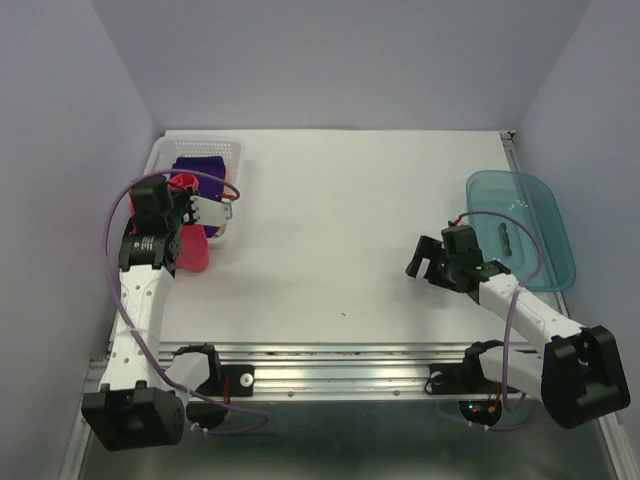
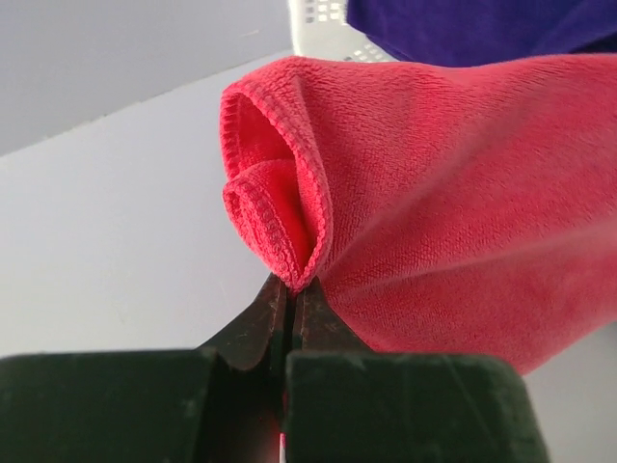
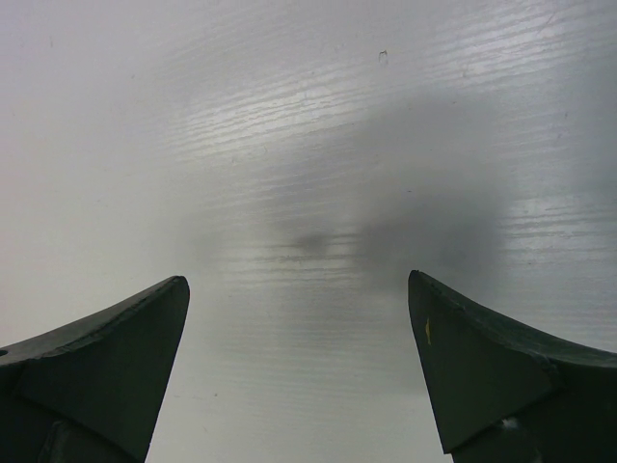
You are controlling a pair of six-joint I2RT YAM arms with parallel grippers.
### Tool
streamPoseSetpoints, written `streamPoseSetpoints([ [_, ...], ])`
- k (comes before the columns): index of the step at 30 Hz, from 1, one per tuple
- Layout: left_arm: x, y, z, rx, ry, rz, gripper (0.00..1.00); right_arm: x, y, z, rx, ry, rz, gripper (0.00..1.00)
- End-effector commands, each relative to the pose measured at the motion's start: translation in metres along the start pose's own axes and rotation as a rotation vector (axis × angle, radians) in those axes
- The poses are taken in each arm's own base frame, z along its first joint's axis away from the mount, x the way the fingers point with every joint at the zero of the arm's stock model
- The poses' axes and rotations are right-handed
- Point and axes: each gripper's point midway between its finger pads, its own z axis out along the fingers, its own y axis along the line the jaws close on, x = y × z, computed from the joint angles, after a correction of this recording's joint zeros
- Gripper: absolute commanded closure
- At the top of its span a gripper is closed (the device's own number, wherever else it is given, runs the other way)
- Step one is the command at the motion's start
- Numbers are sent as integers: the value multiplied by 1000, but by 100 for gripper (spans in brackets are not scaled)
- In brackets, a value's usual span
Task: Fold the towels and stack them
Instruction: Neatly place the folded towel into the bin
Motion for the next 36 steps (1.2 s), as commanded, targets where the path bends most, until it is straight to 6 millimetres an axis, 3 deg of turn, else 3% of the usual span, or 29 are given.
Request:
streamPoseSetpoints([
  [1,-5,83,-2,-264,-80,1,100,-31,21,-3,-51,-85,5,0],
  [14,-13,94,73,-254,-159,-45,100,-37,25,5,-41,-71,19,0],
  [36,-17,55,186,-115,-172,-56,100,-41,34,35,-18,-9,27,0],
])
